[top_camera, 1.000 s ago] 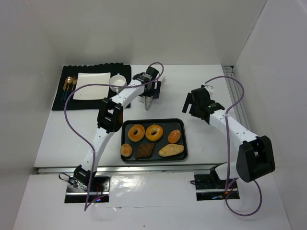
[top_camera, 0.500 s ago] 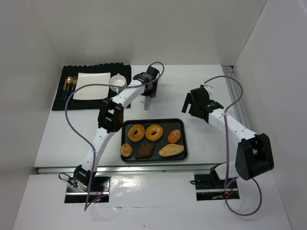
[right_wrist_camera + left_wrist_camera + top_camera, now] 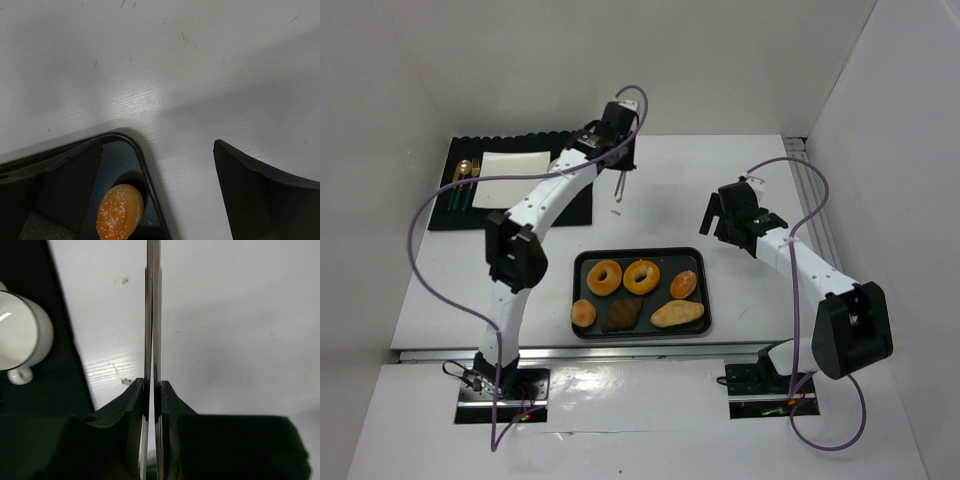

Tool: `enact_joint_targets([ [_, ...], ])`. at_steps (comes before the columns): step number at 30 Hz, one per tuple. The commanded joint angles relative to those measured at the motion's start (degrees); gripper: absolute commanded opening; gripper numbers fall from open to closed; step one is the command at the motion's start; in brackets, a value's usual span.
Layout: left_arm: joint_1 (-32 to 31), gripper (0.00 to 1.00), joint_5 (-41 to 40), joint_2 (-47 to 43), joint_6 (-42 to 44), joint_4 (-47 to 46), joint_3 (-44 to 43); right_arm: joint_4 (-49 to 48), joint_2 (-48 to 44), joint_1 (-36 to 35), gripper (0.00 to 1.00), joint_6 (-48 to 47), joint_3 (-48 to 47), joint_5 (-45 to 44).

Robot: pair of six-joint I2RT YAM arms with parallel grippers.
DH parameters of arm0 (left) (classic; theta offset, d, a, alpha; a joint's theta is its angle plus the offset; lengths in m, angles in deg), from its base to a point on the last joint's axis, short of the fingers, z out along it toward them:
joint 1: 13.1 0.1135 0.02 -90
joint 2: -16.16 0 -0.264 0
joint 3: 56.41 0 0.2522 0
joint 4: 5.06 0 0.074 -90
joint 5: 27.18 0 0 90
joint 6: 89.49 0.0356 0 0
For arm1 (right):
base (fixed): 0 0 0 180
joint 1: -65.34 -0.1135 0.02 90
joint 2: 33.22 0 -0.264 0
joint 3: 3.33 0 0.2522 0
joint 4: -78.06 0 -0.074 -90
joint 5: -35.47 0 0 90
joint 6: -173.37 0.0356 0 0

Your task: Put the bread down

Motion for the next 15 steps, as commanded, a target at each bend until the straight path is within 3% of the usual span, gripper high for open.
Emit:
enact_joint_targets([
  [1, -2.0, 0.23, 1.42, -14.13, 2.27, 0.57, 6.26, 0.83, -3.02, 0.33, 0.99, -0.44, -1.93, -1.71],
  [7, -8.14, 0.27, 0.37, -28.83, 0.87, 4.0, 25.76, 1.96, -5.74, 0.33, 0.99, -0.44, -1.93, -1.71],
  [15, -17.47, 0.35, 0.19, -41.76, -1.59, 9.36, 38.28, 3.11, -9.27, 0.33, 0.99, -0.97, -2.54, -2.85],
])
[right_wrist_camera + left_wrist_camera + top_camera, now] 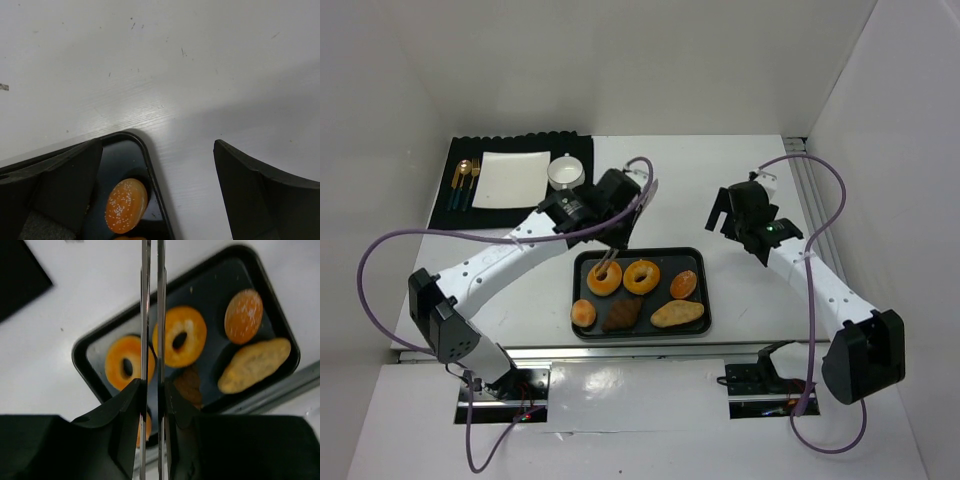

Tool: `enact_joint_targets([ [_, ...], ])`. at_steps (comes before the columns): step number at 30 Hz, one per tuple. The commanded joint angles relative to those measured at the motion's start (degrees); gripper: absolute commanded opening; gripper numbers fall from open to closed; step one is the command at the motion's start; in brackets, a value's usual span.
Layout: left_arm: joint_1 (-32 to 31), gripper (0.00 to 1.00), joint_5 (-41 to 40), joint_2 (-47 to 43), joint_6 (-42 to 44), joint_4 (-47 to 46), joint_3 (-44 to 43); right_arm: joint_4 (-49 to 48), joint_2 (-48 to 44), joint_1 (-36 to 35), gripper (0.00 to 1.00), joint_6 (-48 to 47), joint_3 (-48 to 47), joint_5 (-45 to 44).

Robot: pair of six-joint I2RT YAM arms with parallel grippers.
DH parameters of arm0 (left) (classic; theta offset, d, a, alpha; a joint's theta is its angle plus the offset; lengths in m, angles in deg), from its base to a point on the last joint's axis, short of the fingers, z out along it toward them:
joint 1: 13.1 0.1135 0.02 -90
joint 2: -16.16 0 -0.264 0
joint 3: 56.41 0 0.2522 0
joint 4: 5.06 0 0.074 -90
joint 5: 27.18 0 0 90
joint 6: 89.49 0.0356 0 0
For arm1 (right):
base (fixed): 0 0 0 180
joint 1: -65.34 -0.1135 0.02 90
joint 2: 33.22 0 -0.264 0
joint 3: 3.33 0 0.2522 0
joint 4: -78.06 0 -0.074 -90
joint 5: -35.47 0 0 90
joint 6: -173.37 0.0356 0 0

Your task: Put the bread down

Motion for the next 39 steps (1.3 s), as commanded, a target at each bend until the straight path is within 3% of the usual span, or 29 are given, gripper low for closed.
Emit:
enact_joint_targets([
  [1, -2.96, 0.35, -1.36, -3.93, -2.7, 3.33, 1.13, 1.49, -2.03, 0.33, 0.99, -0.73, -2.52, -1.52],
  [11, -12.9, 0.53, -2.43, -3.67, -2.71, 7.82, 2.27, 2.55, -2.03, 0.33, 0.99, -1.26, -3.13, -2.57],
  [15, -12.9, 0.57, -2.52, -2.53, -4.81, 8.52, 2.27, 3.08, -2.03, 0.33, 0.99, -1.26, -3.74, -3.62],
  [21, -12.9, 0.68, 3.81, -1.92, -7.37, 3.87, 4.03, 4.83, -3.69, 0.33, 0.99, -1.79, -4.36, -5.3],
  [39, -12.9, 0.69, 12.24, 7.93, -8.78, -1.23, 6.32, 5.36, -4.76, 0.33, 0.99, -1.79, -3.84, -5.83],
])
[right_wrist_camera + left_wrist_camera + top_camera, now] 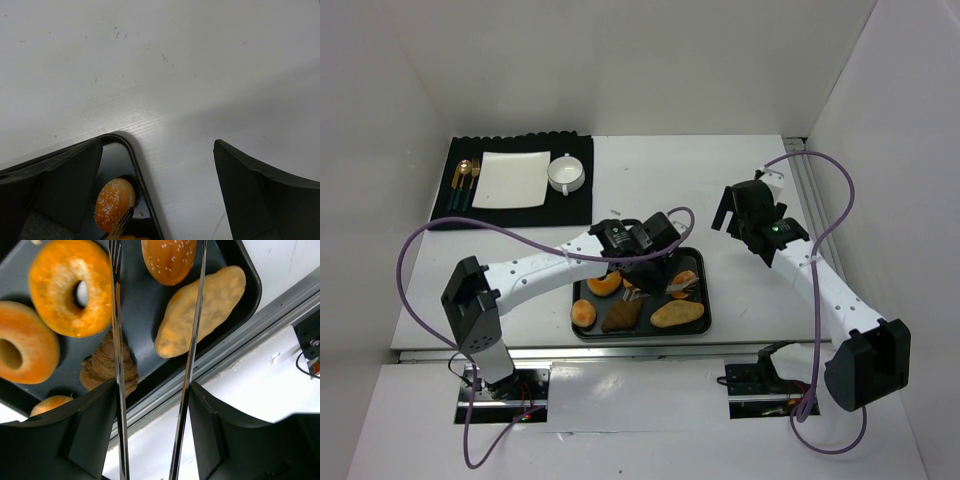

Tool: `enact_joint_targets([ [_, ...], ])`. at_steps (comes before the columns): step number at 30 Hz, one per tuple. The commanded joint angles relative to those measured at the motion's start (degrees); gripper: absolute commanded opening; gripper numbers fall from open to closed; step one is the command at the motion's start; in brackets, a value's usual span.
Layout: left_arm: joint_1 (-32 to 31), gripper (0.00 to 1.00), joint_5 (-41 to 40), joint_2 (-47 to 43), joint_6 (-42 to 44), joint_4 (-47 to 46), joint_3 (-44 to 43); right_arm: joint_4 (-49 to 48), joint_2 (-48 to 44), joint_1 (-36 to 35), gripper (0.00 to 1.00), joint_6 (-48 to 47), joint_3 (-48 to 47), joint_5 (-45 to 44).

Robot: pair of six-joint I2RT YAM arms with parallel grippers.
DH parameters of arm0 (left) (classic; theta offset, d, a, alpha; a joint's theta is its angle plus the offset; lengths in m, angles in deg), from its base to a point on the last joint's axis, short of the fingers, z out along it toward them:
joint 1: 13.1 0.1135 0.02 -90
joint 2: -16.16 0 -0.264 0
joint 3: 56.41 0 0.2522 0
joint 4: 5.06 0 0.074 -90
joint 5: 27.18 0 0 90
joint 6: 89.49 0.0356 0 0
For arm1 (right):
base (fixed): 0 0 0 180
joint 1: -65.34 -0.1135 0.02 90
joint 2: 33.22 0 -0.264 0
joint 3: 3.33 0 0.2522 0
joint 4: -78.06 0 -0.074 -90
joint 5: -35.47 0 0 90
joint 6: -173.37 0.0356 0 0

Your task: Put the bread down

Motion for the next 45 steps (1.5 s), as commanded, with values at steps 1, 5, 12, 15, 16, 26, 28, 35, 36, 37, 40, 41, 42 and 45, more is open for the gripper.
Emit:
enact_joint_targets([
  [1, -0.05, 0.69, 3.55, 1.05, -0.27, -2.35, 0.46, 1.03, -2.04, 0.33, 0.99, -0.5, -1.96, -1.63],
  [5, -0.05, 0.65, 3.55, 1.84, -0.27, -2.35, 0.46, 1.03, -2.04, 0.33, 0.99, -0.5, -1.96, -1.63],
  [12, -0.05, 0.3, -3.37, -0.87, -1.32, 3.09, -5.86, 1.03, -2.04, 0.33, 0.99, -0.5, -1.96, -1.63],
  [15, 3.1, 0.29, -4.53, -2.28, -1.85, 7.57, -9.19, 0.51, -2.04, 0.33, 0.99, -0.5, -1.96, -1.1],
  [16, 4.33, 0.28, -5.23, -3.68, -1.85, 8.19, -9.82, 0.51, -2.04, 0.33, 0.99, -0.5, -1.96, -1.1],
  [26, 38.76, 0.26, -6.21, -10.46, -2.56, 4.96, -7.8, -2.04, -2.57, 0.33, 0.99, 0.2, -0.81, 3.2],
  [28, 46.25, 0.28, -6.2, -10.99, -2.56, 2.5, -7.19, -2.66, -2.05, 0.33, 0.99, 0.21, -0.81, 3.2],
  [35, 57.95, 0.28, -7.36, 1.54, -5.45, -7.18, -12.61, -3.8, -0.91, 0.33, 0.99, 0.21, -0.29, 4.44],
  [36, 58.57, 0.27, -6.39, 4.01, -5.46, -7.97, -14.29, -3.8, -0.9, 0.33, 0.99, 0.21, -0.29, 4.44],
  [37, 58.57, 0.27, -5.77, 6.48, -5.46, -7.98, -16.48, -3.8, -0.38, 0.33, 0.99, 0.21, -0.29, 4.44],
  [40, 59.1, 0.3, -5.24, 15.18, -4.76, -7.98, -23.78, -3.8, 0.15, 0.33, 0.99, 0.21, -0.29, 4.44],
  [41, 59.1, 0.3, -5.24, 17.12, -4.15, -7.98, -26.85, -3.8, 0.15, 0.33, 0.99, 0.21, -0.29, 4.44],
  [42, 59.1, 0.31, -6.11, 18.79, -4.14, -7.98, -28.01, -3.8, 0.15, 0.33, 0.99, 0.21, -0.29, 4.44],
  [45, 59.1, 0.39, -7.17, 23.72, -3.62, -6.93, -31.43, -4.33, 0.15, 0.33, 0.99, 0.21, 0.42, 4.44],
])
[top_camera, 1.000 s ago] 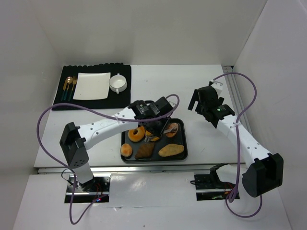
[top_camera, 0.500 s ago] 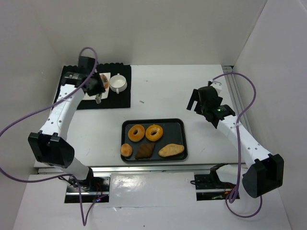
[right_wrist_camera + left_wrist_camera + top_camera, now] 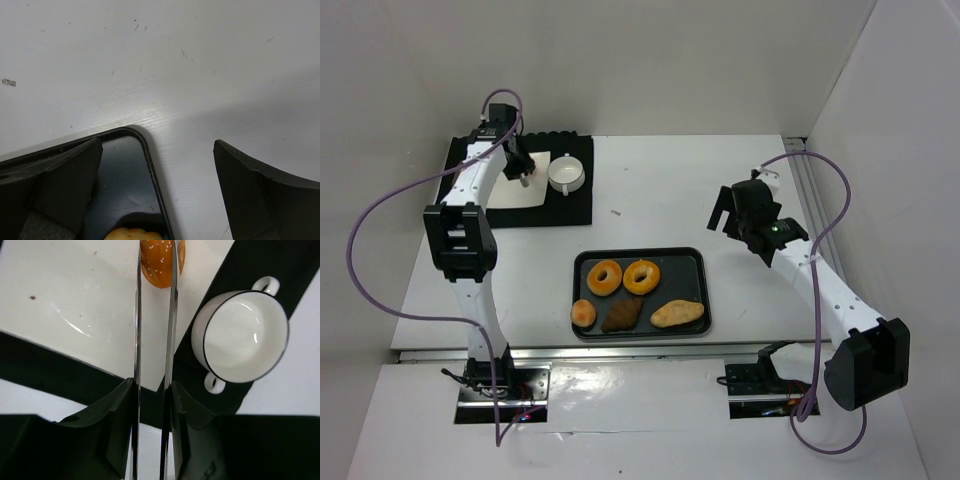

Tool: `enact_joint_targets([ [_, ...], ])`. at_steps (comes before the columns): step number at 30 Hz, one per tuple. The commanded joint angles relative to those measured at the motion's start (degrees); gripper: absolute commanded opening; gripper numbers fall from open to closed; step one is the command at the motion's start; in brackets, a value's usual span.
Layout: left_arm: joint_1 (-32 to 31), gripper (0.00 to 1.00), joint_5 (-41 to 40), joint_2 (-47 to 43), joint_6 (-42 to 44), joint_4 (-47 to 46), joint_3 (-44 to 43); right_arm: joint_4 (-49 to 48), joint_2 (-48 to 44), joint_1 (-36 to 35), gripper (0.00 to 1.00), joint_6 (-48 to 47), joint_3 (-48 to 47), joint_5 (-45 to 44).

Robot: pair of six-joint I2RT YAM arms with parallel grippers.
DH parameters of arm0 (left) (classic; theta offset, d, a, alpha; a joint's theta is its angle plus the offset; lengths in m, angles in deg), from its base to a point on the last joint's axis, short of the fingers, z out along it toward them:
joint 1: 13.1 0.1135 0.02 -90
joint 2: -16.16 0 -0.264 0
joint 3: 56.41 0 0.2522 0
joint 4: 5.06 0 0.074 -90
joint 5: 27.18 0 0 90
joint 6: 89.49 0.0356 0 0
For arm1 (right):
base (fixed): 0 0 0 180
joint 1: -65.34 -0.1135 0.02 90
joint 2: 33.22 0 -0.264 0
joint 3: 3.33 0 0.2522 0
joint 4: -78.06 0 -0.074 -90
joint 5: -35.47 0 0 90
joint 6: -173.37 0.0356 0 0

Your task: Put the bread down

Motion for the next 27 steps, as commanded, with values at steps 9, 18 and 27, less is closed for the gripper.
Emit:
enact_joint_targets([
  [9, -2.13, 0.64, -2.2, -1.85, 1.88, -1.48, -1.23, -2.33, 1.65, 0.33, 0.99, 0.14, -0.4, -1.28],
  [18, -7.92, 0.64, -8.87, -18.98, 4.16, 0.36, 6.31, -1.72, -0.1, 0.33, 0.99, 0.67, -1.45, -0.67],
  [27, -24.33, 0.61, 0.53, -40.08, 5.24, 3.17, 33.54, -1.72, -1.34, 0.33, 0.99, 0.67, -0.92, 0.57],
])
